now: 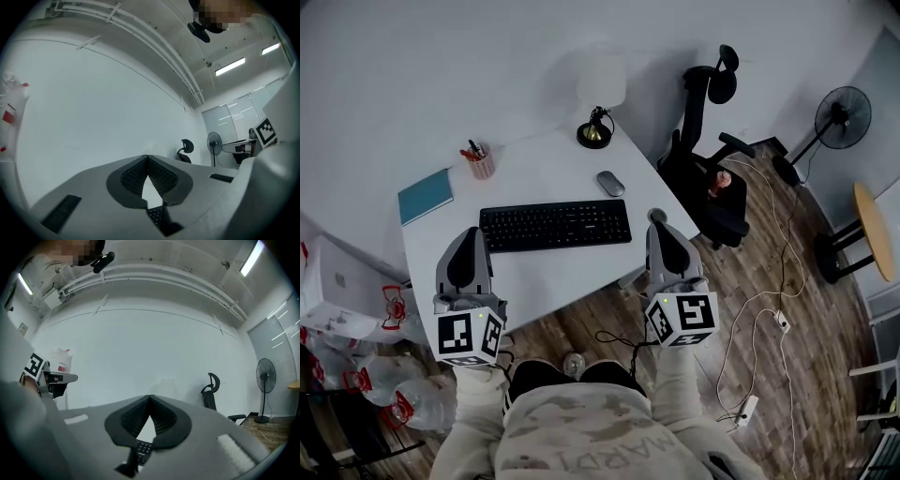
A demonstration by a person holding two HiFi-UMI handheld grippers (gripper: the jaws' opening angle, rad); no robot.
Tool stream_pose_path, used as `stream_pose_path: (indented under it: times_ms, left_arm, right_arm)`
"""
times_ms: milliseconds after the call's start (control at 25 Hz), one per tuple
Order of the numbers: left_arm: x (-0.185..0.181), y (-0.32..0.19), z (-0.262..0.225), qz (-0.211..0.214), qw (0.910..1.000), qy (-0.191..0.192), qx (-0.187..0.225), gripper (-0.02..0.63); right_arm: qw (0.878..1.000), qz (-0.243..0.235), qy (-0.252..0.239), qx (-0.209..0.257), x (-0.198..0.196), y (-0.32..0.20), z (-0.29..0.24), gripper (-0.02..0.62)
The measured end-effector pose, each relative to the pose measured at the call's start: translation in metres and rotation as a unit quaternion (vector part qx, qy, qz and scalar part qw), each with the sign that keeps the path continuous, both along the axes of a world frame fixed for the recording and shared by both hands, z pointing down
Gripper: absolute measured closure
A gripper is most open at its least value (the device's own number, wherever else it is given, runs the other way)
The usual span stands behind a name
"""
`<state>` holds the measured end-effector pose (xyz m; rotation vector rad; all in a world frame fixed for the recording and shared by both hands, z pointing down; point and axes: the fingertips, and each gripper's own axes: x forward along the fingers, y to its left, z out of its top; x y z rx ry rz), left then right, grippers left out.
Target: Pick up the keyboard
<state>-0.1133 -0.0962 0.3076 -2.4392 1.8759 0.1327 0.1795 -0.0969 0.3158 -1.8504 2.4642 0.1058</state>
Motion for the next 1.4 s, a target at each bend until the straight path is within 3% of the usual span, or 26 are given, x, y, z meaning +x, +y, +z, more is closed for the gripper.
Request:
stream_pose_path:
  times_ms: [480,800,1400]
  left_arm:
    - [-0.007,-0.019,0.007,-0.028,0.9995,-0.010,-0.012,0.600]
    - [-0.008,-0.059,0.019,-0.026,0.9993,-0.009,-0.027,0.600]
    - [-0.021,-0.133,0.084,-0.041,0.9937,-0.013,-0.104,0.600]
  right_arm:
    - [0.999,-0.031,-0.003,-0.015,-0.004,-0.039,0.010,0.586]
    - [0.999,-0.036,0.006,-0.031,-0.006,-0.078,0.021,0.586]
    - [0.992,-0.037,0.013,-0.123,-0.006,-0.157,0.091,0.585]
